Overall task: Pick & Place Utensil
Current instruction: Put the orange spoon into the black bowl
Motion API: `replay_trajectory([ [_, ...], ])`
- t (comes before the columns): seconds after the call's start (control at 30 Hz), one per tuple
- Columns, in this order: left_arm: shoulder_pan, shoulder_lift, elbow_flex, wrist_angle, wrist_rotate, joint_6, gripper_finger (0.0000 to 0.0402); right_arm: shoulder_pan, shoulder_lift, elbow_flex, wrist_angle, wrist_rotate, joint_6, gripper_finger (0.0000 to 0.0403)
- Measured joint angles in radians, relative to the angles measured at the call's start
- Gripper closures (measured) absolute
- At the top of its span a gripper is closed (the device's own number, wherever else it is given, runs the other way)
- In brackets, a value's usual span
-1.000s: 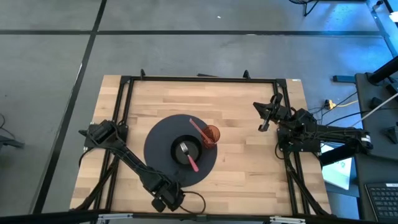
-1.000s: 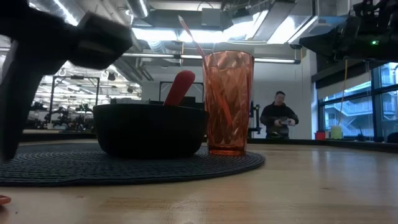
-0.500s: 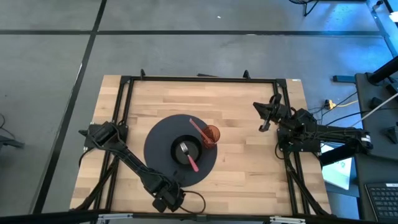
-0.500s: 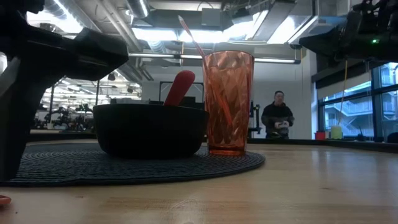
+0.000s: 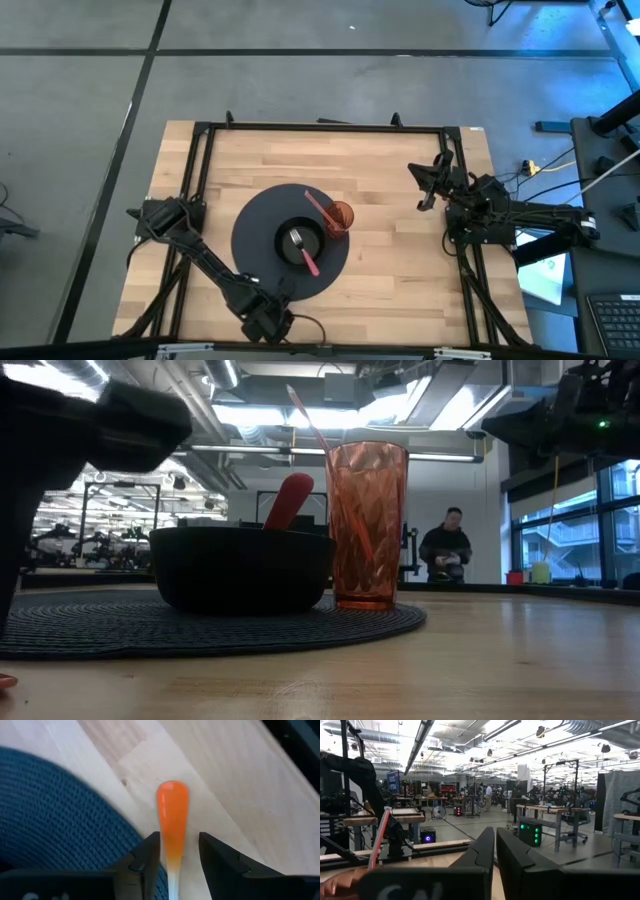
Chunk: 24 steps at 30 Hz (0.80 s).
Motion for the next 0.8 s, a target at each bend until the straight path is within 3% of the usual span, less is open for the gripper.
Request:
replay_trajectory([
  [0.23, 0.004, 0.000, 0.000, 0.007, -0.055, 0.015, 0.0242, 0.000, 0.000, 0.000, 0.009, 0.000, -0.032, 0.0382],
  [0.43, 0.034, 0.000, 0.000, 0.007, 0.112, -0.027, 0.0239, 0.000, 0.000, 0.000, 0.008, 0.000, -0.035, 0.0382],
  [0.8, 0.040, 0.031, 0.005, 0.011, 0.152, -0.092, 0.0278, 0.000, 0.000, 0.000, 0.016, 0.000, -0.061, 0.0382],
])
